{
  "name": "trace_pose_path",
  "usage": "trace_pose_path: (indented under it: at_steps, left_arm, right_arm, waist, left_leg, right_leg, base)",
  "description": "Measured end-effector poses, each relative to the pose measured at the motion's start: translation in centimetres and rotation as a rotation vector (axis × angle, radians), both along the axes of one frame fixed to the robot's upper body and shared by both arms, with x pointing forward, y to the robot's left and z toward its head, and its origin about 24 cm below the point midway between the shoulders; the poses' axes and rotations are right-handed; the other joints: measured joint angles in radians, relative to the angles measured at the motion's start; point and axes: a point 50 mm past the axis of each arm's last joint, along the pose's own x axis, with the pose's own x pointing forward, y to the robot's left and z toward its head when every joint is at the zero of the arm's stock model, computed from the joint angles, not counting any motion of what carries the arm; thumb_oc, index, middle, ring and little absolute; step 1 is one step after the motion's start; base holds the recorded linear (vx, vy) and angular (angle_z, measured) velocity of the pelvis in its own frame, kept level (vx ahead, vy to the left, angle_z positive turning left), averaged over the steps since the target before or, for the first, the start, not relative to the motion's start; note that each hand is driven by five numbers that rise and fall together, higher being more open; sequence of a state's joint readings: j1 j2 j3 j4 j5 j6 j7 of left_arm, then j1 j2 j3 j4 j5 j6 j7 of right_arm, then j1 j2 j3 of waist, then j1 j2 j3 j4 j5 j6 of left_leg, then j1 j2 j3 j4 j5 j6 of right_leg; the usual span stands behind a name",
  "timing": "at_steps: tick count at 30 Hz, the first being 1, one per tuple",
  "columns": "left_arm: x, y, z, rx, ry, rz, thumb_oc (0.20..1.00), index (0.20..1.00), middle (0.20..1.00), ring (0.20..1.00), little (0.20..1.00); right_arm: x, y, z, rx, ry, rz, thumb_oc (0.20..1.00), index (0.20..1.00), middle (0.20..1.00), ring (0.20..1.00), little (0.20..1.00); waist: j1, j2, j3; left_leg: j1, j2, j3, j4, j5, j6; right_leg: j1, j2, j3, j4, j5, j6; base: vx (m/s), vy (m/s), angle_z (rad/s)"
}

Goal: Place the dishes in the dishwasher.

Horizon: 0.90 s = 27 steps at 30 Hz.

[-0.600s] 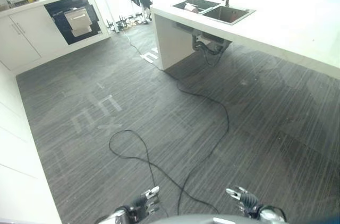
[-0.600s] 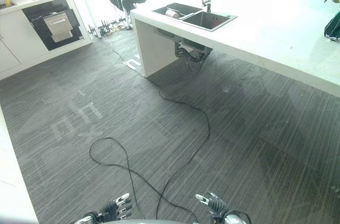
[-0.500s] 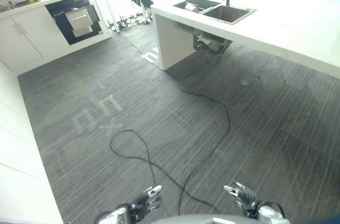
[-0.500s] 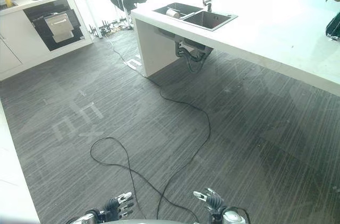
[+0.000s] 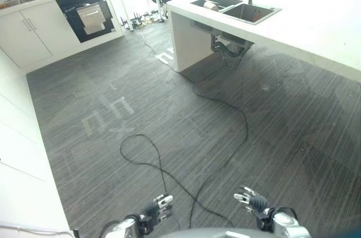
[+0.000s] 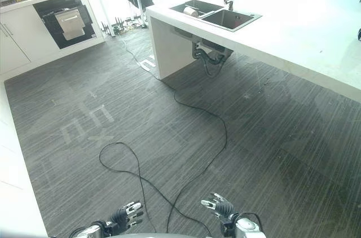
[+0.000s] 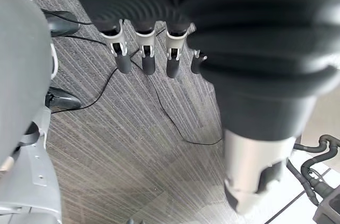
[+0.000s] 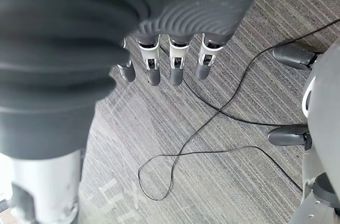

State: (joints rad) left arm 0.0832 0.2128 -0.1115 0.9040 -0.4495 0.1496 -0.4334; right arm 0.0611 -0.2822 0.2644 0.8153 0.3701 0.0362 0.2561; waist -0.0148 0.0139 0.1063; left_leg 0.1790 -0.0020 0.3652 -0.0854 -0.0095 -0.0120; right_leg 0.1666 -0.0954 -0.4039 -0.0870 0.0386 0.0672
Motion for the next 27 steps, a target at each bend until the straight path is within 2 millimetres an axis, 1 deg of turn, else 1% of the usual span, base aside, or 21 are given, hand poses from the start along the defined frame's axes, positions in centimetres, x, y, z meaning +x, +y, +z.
trace_pose_path:
  at_steps: [1,4,5,7,8,12,13,18,21,22,23,24,25,26,27]
  left_arm:
    - [0.2,0.0,0.0,0.04,-0.009,-0.048,1.0,1.0,1.0,1.0,1.0]
    - [1.0,0.8,0.3,0.159,-0.047,-0.163,1.0,1.0,1.0,1.0,1.0]
    - [1.4,1.2,0.6,0.202,-0.067,-0.218,1.0,1.0,1.0,1.0,1.0]
    - [2.2,1.6,1.3,0.228,-0.123,-0.25,1.0,1.0,1.0,1.0,1.0]
    - [3.0,1.6,2.0,0.232,-0.179,-0.262,1.0,1.0,1.0,1.0,1.0]
    - [3.2,1.5,2.2,0.219,-0.203,-0.256,1.0,1.0,1.0,1.0,1.0]
    - [3.3,1.4,2.4,0.181,-0.213,-0.216,1.0,1.0,1.0,1.0,1.0]
    - [4.1,0.9,3.2,0.108,-0.271,-0.174,1.0,1.0,1.0,1.0,1.0]
    - [4.2,0.8,3.3,0.088,-0.275,-0.16,1.0,1.0,1.0,1.0,1.0]
    - [4.4,1.0,3.4,0.079,-0.278,-0.118,1.0,1.0,1.0,1.0,1.0]
    - [4.4,1.0,3.4,0.079,-0.278,-0.118,1.0,1.0,1.0,1.0,1.0]
    - [4.9,1.2,3.5,0.104,-0.283,-0.059,1.0,1.0,1.0,1.0,1.0]
    - [4.9,1.3,3.5,0.114,-0.279,-0.039,1.0,1.0,1.0,1.0,1.0]
    - [5.2,1.6,3.5,0.126,-0.282,0.025,1.0,1.0,1.0,1.0,1.0]
    - [4.9,2.0,3.2,0.143,-0.248,0.055,1.0,1.0,1.0,1.0,1.0]
  right_arm:
    - [0.0,0.0,0.0,-0.002,0.001,0.008,1.0,1.0,1.0,1.0,1.0]
    - [-0.1,0.0,0.0,-0.003,0.002,0.041,1.0,1.0,1.0,1.0,1.0]
    - [0.0,0.0,0.0,-0.015,0.004,0.059,1.0,1.0,1.0,1.0,1.0]
    - [0.0,-0.3,0.1,-0.031,0.003,0.073,1.0,1.0,1.0,1.0,1.0]
    - [0.1,-0.6,0.1,-0.038,0.003,0.073,1.0,1.0,1.0,1.0,1.0]
    - [0.1,-1.0,0.2,-0.058,0.003,0.08,1.0,1.0,1.0,1.0,1.0]
    - [0.1,-1.1,0.2,-0.065,0.002,0.075,1.0,1.0,1.0,1.0,1.0]
    - [0.4,-1.0,0.4,-0.062,-0.013,0.07,1.0,1.0,1.0,1.0,1.0]
    - [0.9,-1.0,0.8,-0.057,-0.042,0.061,1.0,1.0,1.0,1.0,1.0]
    - [1.7,-1.0,1.2,-0.044,-0.074,0.052,1.0,1.0,1.0,1.0,1.0]
    - [1.7,-1.0,1.2,-0.044,-0.074,0.052,1.0,1.0,1.0,1.0,1.0]
    - [2.6,-0.6,1.9,-0.019,-0.119,0.046,1.0,1.0,1.0,1.0,1.0]
    - [3.3,-0.4,2.4,-0.013,-0.159,0.053,1.0,1.0,1.0,1.0,1.0]
    - [4.9,-0.9,3.8,-0.018,-0.228,0.062,1.0,1.0,1.0,1.0,1.0]
    - [6.5,-1.7,4.8,-0.026,-0.281,0.035,1.0,1.0,1.0,1.0,1.0]
  waist:
    - [-0.002,-0.001,0.001]
    - [-0.004,-0.001,0.001]
    - [-0.002,0.0,0.001]
    - [-0.002,0.003,0.003]
    - [-0.002,0.004,0.006]
    - [-0.003,0.009,0.011]
    - [-0.002,0.01,0.015]
    - [-0.001,0.01,0.016]
    - [-0.001,0.012,0.021]
    - [-0.001,0.006,0.036]
    - [-0.001,0.006,0.036]
    - [0.008,-0.018,0.068]
    - [0.023,-0.03,0.078]
    - [0.012,-0.012,0.106]
    - [0.033,-0.017,0.149]
  left_leg:
    - [0.0,0.0,0.0,0.001,0.0,0.0]
    - [0.0,0.0,0.001,0.001,0.0,0.0]
    - [0.0,0.0,0.001,0.0,0.0,0.0]
    - [0.0,0.0,0.001,-0.001,0.0,0.0]
    - [0.0,0.0,0.0,-0.002,0.0,0.0]
    - [0.0,0.0,0.0,-0.001,0.0,0.0]
    - [0.0,0.001,-0.001,0.0,0.0,0.0]
    - [-0.001,0.001,-0.003,0.001,0.0,0.0]
    - [0.001,0.002,-0.007,0.002,0.001,-0.001]
    - [-0.007,0.005,-0.014,0.038,0.002,-0.002]
    - [-0.007,0.005,-0.014,0.038,0.002,-0.002]
    - [-0.048,0.015,-0.02,0.164,-0.003,0.003]
    - [-0.099,0.025,-0.022,0.275,-0.002,0.002]
    - [-0.256,0.086,-0.062,0.569,-0.002,-0.051]
    - [-0.438,0.161,-0.108,0.862,0.09,-0.151]
  right_leg:
    - [0.0,0.0,0.0,0.0,0.0,0.0]
    - [-0.001,0.0,0.001,0.0,0.0,0.0]
    - [0.0,0.0,0.001,0.0,0.0,0.0]
    - [0.0,0.0,0.001,0.0,0.0,0.0]
    - [0.0,0.0,0.001,0.0,0.0,0.0]
    - [0.0,0.0,0.0,0.0,-0.002,0.001]
    - [0.0,0.001,-0.001,0.0,-0.003,0.001]
    - [0.003,0.001,-0.008,0.0,-0.006,0.002]
    - [0.005,0.002,-0.009,-0.001,-0.013,0.009]
    - [0.011,0.002,-0.011,-0.001,-0.026,0.01]
    - [0.011,0.002,-0.011,-0.001,-0.026,0.01]
    - [0.022,-0.012,-0.004,-0.006,-0.046,-0.021]
    - [0.02,-0.019,0.011,-0.005,-0.046,-0.022]
    - [-0.027,-0.004,0.009,0.099,-0.082,-0.074]
    - [-0.036,0.001,0.038,0.161,-0.144,-0.101]
  base:
    - [0.0,0.0,0.0]
    - [0.0,0.0,0.0]
    - [0.0,0.0,0.0]
    - [0.0,0.0,0.0]
    - [0.0,0.0,0.0]
    - [0.01,-0.03,0.0]
    - [0.02,-0.089,0.02]
    - [0.01,-0.084,0.03]
    - [0.06,-0.198,0.03]
    - [0.07,-0.247,0.04]
    - [0.06,-0.238,0.03]
    - [0.03,-0.224,-0.15]
    - [0.19,-0.306,-0.01]
    - [0.37,-0.235,-0.12]
    - [0.45,-0.066,-0.09]
